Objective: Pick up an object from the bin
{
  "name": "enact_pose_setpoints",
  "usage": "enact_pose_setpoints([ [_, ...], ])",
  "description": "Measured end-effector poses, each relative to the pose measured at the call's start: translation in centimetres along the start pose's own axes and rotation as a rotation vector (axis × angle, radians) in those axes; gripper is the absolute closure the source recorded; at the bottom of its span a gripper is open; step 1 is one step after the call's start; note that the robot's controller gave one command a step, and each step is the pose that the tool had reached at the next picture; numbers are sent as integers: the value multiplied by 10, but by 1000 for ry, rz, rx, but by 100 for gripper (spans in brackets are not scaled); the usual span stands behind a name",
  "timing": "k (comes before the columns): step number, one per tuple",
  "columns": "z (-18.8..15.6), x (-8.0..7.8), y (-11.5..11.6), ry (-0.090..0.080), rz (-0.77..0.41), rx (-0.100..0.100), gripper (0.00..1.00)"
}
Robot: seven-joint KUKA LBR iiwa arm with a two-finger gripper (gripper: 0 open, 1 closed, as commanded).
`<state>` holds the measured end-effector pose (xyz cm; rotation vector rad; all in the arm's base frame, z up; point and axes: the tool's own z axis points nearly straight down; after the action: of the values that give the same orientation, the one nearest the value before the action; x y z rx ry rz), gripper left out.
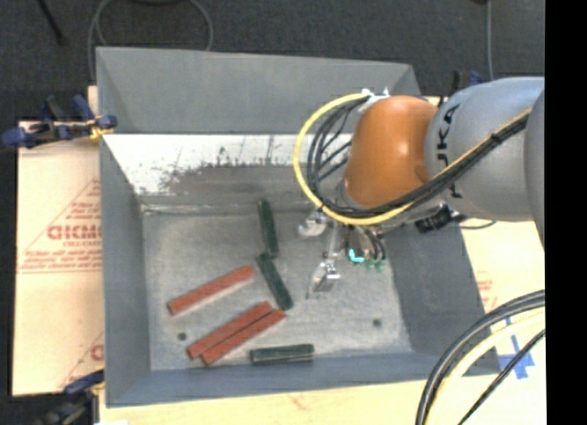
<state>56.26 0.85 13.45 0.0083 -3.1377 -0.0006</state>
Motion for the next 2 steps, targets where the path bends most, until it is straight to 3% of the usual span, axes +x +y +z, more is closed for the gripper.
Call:
enact_pose_setpoints([
  [1,-4,-1,0,-5,0,0,0],
  [2,27,-11,38,-14,-130,4,0],
])
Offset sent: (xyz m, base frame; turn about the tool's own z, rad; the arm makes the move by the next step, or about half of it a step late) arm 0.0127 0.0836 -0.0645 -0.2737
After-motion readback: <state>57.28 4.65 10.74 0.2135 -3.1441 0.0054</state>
